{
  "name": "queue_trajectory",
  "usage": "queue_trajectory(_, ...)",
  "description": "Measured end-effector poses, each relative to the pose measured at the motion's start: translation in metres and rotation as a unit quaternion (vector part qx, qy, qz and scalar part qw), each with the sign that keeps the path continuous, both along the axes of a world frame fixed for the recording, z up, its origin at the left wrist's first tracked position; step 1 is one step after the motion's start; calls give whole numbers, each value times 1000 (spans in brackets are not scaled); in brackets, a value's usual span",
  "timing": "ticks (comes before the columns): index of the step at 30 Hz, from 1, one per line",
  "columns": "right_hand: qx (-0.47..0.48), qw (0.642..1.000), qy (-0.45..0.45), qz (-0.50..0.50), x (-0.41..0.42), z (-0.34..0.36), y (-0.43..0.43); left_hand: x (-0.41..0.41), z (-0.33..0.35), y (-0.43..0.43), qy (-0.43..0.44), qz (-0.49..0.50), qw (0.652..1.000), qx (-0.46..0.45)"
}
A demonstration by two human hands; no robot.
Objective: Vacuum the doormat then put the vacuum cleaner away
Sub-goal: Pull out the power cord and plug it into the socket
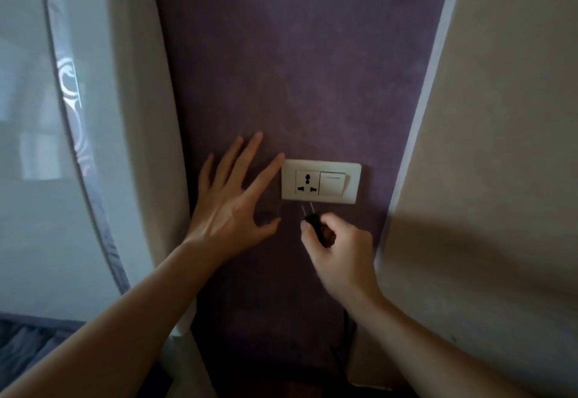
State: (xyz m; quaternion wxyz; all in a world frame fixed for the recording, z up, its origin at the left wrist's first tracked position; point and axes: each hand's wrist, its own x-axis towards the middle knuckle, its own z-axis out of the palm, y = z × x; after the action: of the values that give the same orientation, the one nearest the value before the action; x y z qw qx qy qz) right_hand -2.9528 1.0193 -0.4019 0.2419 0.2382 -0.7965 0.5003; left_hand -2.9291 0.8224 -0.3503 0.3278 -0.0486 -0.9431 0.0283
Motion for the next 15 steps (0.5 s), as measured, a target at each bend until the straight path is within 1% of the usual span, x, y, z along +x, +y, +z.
queue_trajectory(3,43,998,-37,-2,4,12,-1,5,11,3,-24,5,1000,8)
queue_trajectory(6,74,993,-86,-23,2,26,-3,14,37,1,4,-14,1000,20)
queue_trajectory(7,76,992,-101,-26,1,31,-4,17,48,0,2,-10,1000,25)
queue_trajectory(11,126,974,-182,-51,1,62,-9,27,93,-3,-86,17,996,13)
queue_trajectory(14,166,943,-284,-55,1,79,-17,27,115,-8,-150,22,988,-7)
queue_trajectory(15,168,936,-303,-58,2,84,-19,27,119,-10,-164,22,986,-10)
